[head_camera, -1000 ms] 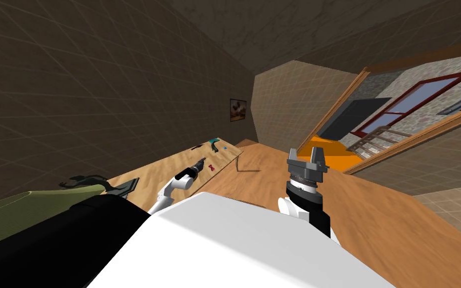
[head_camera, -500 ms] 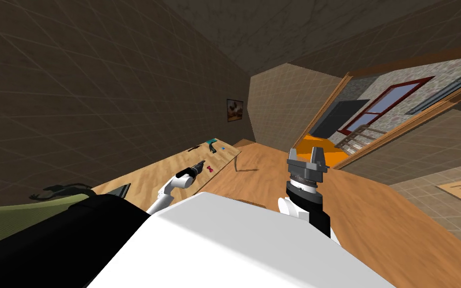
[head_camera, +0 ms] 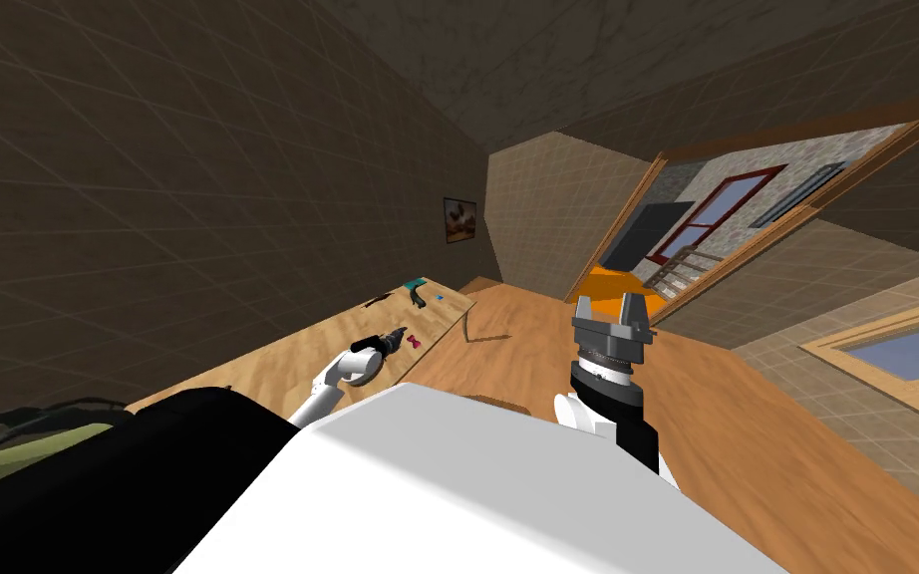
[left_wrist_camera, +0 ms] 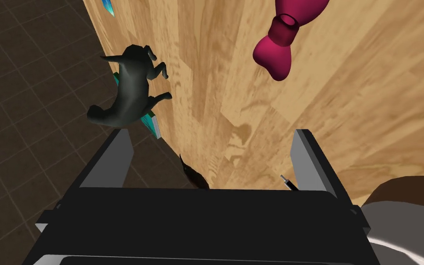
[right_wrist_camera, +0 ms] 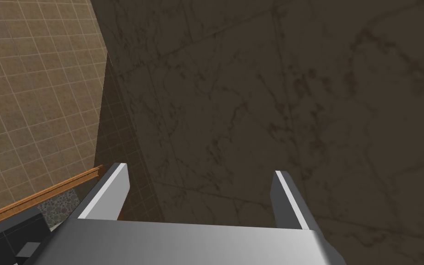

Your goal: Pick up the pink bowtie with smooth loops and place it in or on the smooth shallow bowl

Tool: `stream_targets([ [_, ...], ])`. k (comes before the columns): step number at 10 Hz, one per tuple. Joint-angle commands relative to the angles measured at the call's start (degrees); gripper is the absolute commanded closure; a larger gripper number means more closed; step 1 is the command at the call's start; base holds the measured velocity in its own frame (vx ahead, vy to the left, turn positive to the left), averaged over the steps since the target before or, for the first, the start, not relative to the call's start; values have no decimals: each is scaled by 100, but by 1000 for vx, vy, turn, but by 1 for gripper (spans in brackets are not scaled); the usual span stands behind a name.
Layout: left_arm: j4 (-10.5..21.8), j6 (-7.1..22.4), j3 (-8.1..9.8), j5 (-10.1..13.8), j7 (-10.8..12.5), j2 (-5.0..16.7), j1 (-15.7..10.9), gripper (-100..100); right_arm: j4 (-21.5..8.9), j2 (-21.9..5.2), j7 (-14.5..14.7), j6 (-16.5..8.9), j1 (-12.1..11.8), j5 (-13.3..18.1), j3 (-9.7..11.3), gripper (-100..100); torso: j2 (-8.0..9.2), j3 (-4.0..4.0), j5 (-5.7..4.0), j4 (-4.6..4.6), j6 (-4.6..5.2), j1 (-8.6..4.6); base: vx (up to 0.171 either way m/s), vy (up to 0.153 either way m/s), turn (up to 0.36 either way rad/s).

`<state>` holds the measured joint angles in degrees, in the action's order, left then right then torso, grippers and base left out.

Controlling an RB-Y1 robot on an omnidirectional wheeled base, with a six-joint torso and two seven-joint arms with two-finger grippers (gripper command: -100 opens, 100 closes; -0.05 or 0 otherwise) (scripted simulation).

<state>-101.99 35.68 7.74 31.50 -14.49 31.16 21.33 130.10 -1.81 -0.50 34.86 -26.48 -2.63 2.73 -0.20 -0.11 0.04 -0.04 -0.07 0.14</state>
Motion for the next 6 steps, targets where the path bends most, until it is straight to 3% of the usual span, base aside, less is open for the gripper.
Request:
stream_targets([
  [1,175,286,8,160,-96,96,-12,-100,0,0,0,0,0,0,0,0,0,0,0,0,0,0,28,20,-154],
  [6,462,868,7,370,-239,193,-60,-100,0,0,0,0,0,0,0,0,-6,-3,0,-1,2,-2,35,22,-101],
])
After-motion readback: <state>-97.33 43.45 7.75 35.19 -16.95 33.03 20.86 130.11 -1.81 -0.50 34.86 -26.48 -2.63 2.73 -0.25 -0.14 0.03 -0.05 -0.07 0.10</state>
